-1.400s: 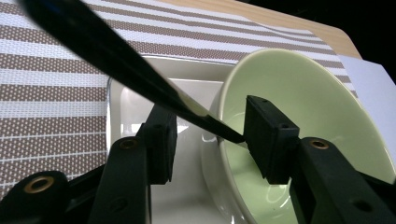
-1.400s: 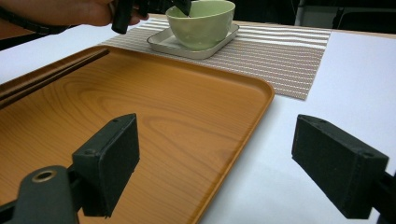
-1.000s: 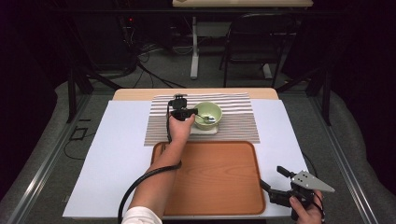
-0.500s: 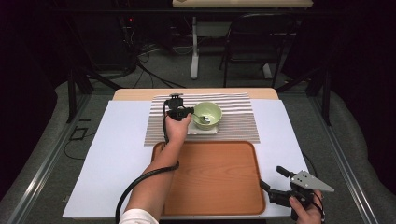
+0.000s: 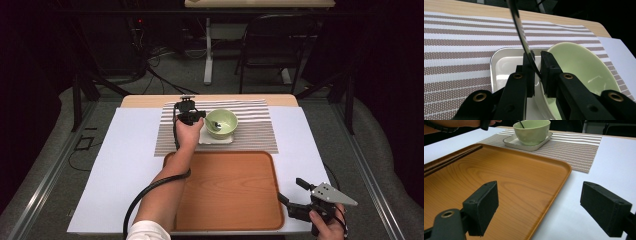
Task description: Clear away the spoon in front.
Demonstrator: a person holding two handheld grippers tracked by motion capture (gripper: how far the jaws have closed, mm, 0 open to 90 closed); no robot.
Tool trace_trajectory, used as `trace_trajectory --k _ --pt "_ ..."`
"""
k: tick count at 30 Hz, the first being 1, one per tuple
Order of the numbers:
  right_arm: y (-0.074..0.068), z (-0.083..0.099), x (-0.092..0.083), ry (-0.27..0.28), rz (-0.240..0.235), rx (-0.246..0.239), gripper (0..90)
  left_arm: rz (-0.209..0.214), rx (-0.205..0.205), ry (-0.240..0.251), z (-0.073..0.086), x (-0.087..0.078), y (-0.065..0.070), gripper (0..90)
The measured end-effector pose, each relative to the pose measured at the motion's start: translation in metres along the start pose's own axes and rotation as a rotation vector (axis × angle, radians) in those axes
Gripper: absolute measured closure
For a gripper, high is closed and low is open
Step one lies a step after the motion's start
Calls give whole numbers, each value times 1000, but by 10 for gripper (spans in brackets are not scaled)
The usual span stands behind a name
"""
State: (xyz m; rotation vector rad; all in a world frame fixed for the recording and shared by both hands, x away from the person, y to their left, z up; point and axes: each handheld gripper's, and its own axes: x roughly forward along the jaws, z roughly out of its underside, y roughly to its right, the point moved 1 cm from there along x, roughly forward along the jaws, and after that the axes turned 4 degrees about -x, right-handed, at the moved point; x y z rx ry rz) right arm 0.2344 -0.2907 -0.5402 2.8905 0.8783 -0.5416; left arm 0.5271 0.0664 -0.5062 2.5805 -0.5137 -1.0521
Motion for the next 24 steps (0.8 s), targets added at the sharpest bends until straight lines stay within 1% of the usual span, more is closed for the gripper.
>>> trace_trajectory --k 5,6,7,8,9,10,11,13,17,22,24 --pt "1 0 0 0 -1 1 147 0 -5 7 -5 2 1 841" --pt "0 0 0 2 -3 3 146 6 -7 9 -6 1 2 859" --pt "0 0 0 2 -3 3 146 14 -11 16 -7 1 2 859" --pt "0 0 0 3 -3 2 147 37 -22 20 -9 0 3 885" --pt "0 0 0 3 -3 2 147 37 -22 20 -9 0 3 893" --pt "0 0 0 3 -3 4 147 31 -4 18 -11 -2 5 894" --pt "0 0 0 3 -3 4 147 31 -4 18 -11 -2 5 894" --pt "1 0 0 3 -3 2 147 25 12 14 -12 -3 6 895" --pt "1 0 0 4 -1 -2 147 38 18 10 -13 -6 7 895" --pt "1 0 0 6 -1 -1 147 43 47 17 -19 -16 12 896" --pt "1 0 0 6 -1 -1 146 47 50 18 -20 -18 13 896"
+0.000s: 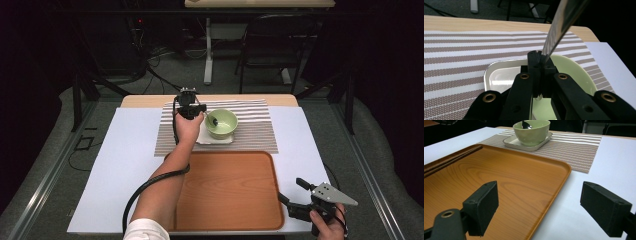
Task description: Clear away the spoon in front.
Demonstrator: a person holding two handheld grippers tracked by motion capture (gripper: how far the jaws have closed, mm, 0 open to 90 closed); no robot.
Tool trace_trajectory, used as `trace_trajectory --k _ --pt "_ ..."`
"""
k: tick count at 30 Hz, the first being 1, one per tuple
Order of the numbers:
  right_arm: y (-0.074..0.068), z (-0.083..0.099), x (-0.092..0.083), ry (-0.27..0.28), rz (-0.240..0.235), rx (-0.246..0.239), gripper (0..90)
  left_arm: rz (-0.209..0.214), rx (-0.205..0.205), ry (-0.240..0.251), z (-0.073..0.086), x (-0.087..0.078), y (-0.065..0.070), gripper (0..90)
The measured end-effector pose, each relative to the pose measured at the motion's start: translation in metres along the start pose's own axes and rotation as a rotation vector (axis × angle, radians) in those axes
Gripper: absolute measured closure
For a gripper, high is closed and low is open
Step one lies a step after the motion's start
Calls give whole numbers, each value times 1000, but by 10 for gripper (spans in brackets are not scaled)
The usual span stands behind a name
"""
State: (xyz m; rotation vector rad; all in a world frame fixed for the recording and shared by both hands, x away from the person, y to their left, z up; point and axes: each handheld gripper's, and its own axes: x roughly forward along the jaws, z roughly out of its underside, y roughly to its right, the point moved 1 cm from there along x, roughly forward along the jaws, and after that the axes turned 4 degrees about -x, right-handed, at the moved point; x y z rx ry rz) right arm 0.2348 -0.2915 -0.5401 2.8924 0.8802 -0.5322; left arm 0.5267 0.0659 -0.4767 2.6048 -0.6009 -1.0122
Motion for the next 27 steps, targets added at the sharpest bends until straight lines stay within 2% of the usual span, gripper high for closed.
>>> trace_trajectory --k 4,22,27 --pt "0 0 0 -1 -1 0 147 11 13 3 -4 -10 4 896" --pt "1 0 0 -3 2 -3 146 6 13 -6 -19 -34 7 896" --pt "1 0 0 0 2 -4 146 26 2 -26 -25 -43 10 896"
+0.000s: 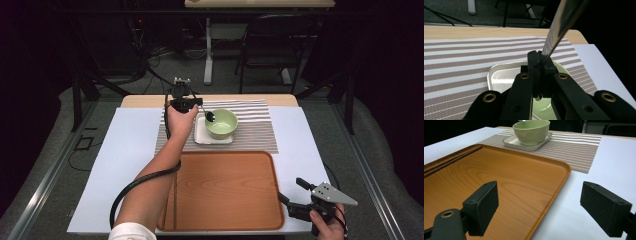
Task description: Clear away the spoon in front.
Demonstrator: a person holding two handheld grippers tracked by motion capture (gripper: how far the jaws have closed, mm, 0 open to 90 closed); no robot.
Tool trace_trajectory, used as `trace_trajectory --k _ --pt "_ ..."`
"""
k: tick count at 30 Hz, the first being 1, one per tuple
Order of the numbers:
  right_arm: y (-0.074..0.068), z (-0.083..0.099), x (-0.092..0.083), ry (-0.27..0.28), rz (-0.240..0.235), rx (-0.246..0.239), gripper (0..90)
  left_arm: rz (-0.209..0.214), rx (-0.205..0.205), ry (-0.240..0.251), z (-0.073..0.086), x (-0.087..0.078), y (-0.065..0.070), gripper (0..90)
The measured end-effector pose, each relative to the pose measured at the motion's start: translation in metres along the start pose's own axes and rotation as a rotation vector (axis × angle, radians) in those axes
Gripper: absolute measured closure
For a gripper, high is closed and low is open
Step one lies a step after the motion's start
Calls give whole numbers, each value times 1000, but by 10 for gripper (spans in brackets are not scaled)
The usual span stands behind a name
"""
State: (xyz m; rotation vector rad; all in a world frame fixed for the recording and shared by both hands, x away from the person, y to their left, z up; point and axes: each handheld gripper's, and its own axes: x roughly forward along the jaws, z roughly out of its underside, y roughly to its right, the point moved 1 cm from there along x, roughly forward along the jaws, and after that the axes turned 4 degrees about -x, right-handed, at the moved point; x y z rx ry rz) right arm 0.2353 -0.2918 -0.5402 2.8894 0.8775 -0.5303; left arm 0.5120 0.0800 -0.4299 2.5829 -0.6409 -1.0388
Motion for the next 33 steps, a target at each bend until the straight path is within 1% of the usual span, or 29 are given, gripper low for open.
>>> trace_trajectory --k 1,7,21,26,27,28,33 --pt "0 0 0 -1 -1 4 147 3 7 -7 -2 -4 2 896" --pt "-1 0 0 -3 0 1 146 10 31 -22 -7 -12 6 896" --pt "0 0 0 -2 3 4 146 34 79 -54 -10 -29 11 896" --pt "-1 0 0 -1 3 7 146 51 102 -70 -7 -35 12 896" --pt "0 0 0 0 6 2 146 60 109 -77 -3 -38 11 896" --pt "0 0 0 0 6 2 146 60 109 -77 -3 -38 11 896" --pt "0 0 0 -3 5 4 146 80 130 -104 8 -45 8 896"
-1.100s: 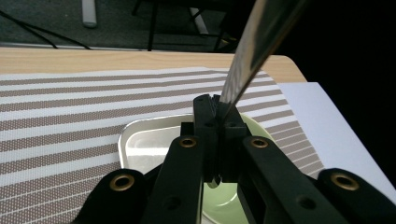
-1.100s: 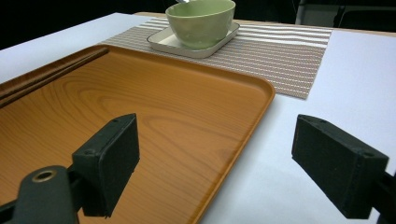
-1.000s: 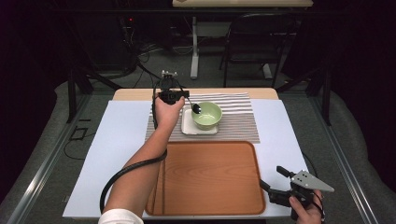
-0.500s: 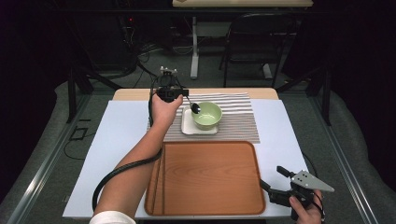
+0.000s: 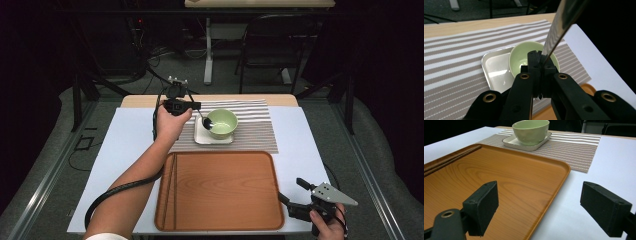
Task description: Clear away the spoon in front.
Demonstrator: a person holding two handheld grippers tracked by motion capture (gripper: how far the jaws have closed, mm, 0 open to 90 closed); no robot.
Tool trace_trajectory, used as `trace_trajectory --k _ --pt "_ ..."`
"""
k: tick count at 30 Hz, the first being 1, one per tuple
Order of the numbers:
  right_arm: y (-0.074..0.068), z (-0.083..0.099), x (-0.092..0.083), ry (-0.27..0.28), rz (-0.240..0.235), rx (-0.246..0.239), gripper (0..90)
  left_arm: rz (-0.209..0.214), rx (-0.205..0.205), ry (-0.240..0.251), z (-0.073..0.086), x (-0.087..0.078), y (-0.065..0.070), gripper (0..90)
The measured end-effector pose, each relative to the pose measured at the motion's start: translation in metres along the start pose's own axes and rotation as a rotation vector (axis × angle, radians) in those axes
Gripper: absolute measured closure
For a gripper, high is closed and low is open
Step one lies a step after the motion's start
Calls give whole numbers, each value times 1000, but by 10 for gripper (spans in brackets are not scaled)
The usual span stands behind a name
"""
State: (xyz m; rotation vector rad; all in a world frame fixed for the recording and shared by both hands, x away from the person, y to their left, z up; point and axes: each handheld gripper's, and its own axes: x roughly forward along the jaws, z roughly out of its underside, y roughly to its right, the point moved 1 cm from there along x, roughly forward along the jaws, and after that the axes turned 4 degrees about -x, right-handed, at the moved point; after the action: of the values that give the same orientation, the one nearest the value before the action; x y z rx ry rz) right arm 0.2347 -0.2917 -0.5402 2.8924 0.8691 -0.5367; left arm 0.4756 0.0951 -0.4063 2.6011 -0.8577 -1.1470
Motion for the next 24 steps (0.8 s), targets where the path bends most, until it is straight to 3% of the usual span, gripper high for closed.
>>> trace_trajectory --k 24 --pt "-1 0 1 -7 5 -2 146 74 38 -79 66 -32 -12 895"
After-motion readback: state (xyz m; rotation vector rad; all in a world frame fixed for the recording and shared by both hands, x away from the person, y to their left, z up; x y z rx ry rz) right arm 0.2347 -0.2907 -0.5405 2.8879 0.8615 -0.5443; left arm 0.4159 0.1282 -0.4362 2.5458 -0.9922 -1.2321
